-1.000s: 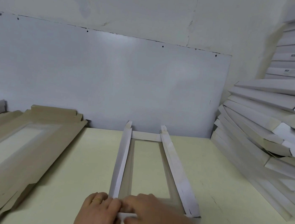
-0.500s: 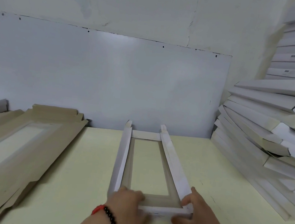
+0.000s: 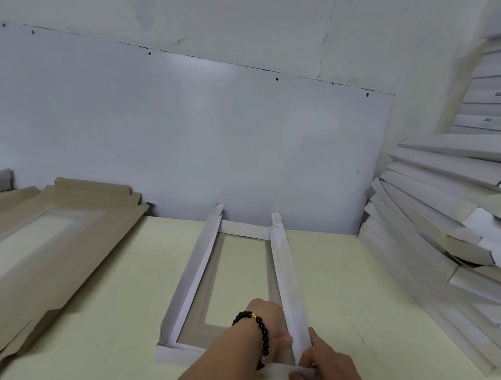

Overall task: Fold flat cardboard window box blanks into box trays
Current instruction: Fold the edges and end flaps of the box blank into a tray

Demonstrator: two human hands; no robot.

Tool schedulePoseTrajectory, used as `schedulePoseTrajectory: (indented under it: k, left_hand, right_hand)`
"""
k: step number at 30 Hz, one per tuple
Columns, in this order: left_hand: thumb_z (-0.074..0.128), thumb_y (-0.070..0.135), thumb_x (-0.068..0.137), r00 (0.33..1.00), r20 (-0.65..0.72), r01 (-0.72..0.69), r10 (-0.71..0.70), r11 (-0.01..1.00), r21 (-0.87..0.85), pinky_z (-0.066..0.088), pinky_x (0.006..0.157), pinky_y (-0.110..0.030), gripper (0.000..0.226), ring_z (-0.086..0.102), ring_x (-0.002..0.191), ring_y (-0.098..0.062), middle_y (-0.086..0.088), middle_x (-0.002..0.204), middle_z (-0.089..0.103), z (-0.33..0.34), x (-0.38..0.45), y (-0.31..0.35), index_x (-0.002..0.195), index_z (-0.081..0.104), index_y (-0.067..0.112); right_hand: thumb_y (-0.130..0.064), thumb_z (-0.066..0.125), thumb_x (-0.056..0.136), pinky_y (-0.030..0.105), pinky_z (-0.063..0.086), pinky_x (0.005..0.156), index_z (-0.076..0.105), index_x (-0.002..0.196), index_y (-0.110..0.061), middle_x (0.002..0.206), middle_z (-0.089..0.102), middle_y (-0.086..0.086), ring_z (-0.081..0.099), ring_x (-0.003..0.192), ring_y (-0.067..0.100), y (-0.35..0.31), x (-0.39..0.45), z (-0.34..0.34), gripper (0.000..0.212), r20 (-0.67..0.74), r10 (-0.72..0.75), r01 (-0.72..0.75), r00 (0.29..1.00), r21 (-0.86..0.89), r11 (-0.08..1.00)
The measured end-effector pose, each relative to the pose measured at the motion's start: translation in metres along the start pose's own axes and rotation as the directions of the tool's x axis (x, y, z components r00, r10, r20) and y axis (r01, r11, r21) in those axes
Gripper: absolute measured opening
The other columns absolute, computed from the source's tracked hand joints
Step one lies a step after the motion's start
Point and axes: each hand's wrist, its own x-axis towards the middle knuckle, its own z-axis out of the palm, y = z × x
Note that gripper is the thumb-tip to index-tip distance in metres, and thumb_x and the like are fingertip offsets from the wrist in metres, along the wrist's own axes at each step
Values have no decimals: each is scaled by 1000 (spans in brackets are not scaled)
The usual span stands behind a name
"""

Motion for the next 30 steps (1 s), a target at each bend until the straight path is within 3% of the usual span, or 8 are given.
schedulePoseTrajectory:
  k: [8, 12, 18, 20, 22, 24, 27, 30]
  left_hand:
    - [49, -4, 80, 984, 106, 132, -140, 988, 75, 41, 51, -24, 19, 52, 50, -19, -8, 59, 61, -1, -5, 1, 68, 61, 4]
    - [49, -2, 85, 976, 143, 148, -166, 980, 132, 39, 48, -21, 13, 49, 46, -18, -6, 58, 65, -4, -9, 6, 82, 60, 3]
    - [50, 14, 91, 970, 167, 96, -176, 911, 401, 32, 42, -19, 13, 42, 43, -12, 1, 61, 61, 1, -17, 7, 81, 58, 9]
    - [52, 17, 89, 973, 150, 71, -173, 851, 520, 34, 44, -20, 19, 43, 45, -13, -1, 64, 55, 2, -19, 10, 71, 58, 11]
    - [53, 19, 91, 972, 151, 43, -179, 770, 637, 37, 45, -20, 24, 44, 48, -12, -1, 63, 52, 8, -24, 14, 68, 54, 12]
    - [51, 17, 94, 982, 160, -49, -100, 683, 729, 44, 53, -21, 22, 49, 53, -12, -1, 65, 53, 13, -25, 16, 73, 53, 12]
    - [50, 16, 92, 980, 172, -72, -102, 621, 780, 44, 65, -27, 23, 48, 52, -13, 0, 63, 56, 12, -27, 11, 70, 59, 14]
    - [56, 20, 87, 982, 142, -39, -127, 598, 801, 44, 59, -23, 22, 47, 45, -12, 2, 52, 54, 9, -32, 12, 66, 57, 14]
  right_hand:
    - [-28, 71, 81, 23, 44, 91, 64, 117, -2, 123, 66, 0, 65, 92, 17, 3, 0, 2, 45, 6, -78, 78, 997, -30, 997]
    - [-18, 83, 64, 25, 54, 71, 72, 89, -2, 101, 74, 3, 67, 65, 15, 2, 0, 0, 31, -53, -144, 141, 988, -59, 988]
    - [-21, 100, 28, 16, 53, 52, 73, 76, -10, 79, 72, -11, 56, 62, 0, -12, -5, -5, 56, -130, -200, 186, 971, -116, 976]
    - [-20, 99, 37, 20, 55, 58, 73, 81, -7, 86, 73, -9, 59, 66, -1, -11, -5, -6, 52, -110, -207, 194, 972, -118, 974]
    - [-25, 87, 66, 20, 51, 83, 68, 112, -6, 108, 69, -12, 58, 87, -3, -10, -3, -8, 53, -45, -156, 154, 987, -44, 987]
    - [-35, 64, 88, 15, 34, 100, 36, 145, -17, 118, 57, -24, 51, 109, 2, -2, -3, -3, 67, -27, -106, 106, 994, 17, 994]
    - [-37, 60, 89, 14, 31, 101, 29, 148, -21, 118, 54, -25, 51, 115, 8, -2, -1, 0, 68, 25, -35, 34, 999, 42, 999]
    - [-35, 63, 87, 15, 35, 97, 28, 143, -31, 107, 54, -28, 54, 110, 9, -2, 0, -1, 66, 50, -22, 19, 999, 58, 998]
